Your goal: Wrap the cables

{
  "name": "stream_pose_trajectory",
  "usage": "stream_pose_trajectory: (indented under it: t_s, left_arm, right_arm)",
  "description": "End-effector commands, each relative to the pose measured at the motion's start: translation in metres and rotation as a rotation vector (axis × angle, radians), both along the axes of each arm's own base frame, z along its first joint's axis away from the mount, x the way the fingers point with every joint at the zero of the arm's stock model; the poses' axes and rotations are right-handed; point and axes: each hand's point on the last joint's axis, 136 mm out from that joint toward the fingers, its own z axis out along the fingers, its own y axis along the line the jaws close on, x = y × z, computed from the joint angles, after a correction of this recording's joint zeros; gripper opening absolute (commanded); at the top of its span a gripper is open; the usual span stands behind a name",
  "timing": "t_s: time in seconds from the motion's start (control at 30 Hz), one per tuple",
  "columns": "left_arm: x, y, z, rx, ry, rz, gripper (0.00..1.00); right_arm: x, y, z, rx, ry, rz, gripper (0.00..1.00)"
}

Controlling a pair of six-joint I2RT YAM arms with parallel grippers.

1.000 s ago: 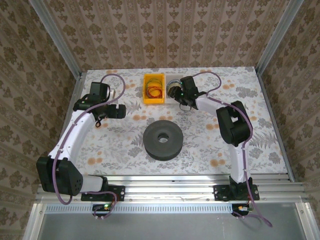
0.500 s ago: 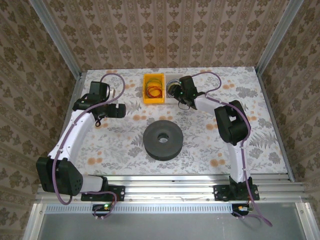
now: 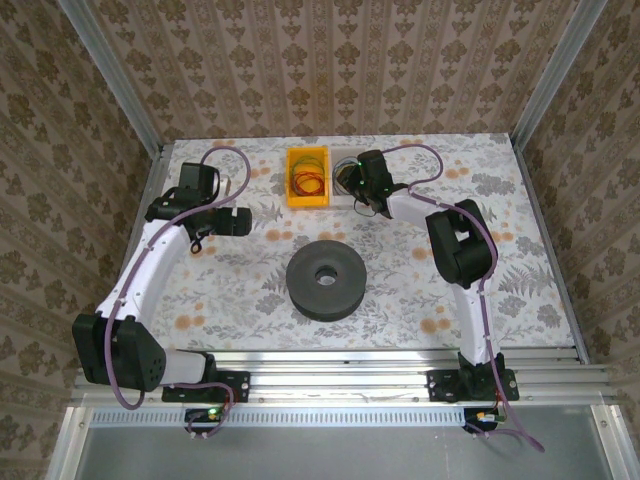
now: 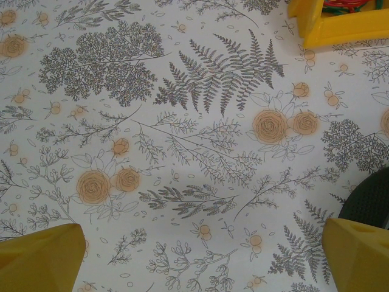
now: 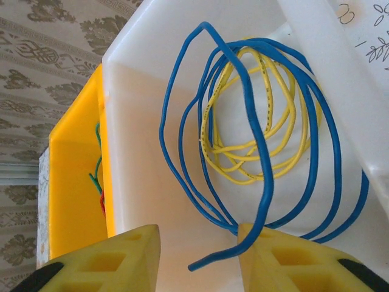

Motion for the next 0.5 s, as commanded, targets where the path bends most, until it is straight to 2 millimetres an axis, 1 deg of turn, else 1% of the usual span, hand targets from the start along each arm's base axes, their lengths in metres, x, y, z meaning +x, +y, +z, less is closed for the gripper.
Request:
stream_pose_trajectory:
  t_s: [0.0, 0.13, 0.23, 0.3, 0.43, 0.47]
  left_arm:
    - [0.0, 0.0, 0.0053, 0.009, -0.001, -0.017, 1.0]
    - [-0.0001, -0.0006, 0.0062, 0.006, -0.003, -0.018, 1.0]
    - [-0.0007, -0.0005, 0.0063, 0.006, -0.003, -0.019, 1.0]
    - [-0.0011, -0.0002, 0.0065, 0.007, -0.004, -0.019, 1.0]
    - [-0.0015, -0.0001, 0.0065, 0.007, -0.005, -0.019, 1.0]
    - [-0.0014, -0.0001, 0.0068, 0.007, -0.007, -0.019, 1.0]
  right_arm:
    - [0.0125, 0.0003, 0.0039, 0.01, -0.032, -0.053, 0.36]
    - [0.0136, 0.0029, 0.0018, 0.015, -0.026, -0.047, 0.25]
    - [0.0134, 0.0043, 0.003, 0.017, -0.027, -0.045, 0.2]
    - [0.0134, 0.0031, 0.0024, 0.016, -0.025, -0.047, 0.14]
    - [0.0133, 0.0041, 0.0057, 0.016, -0.032, -0.041, 0.04]
    - [0.0131, 0.0049, 0.0061, 0.016, -0.033, -0.038, 0.02]
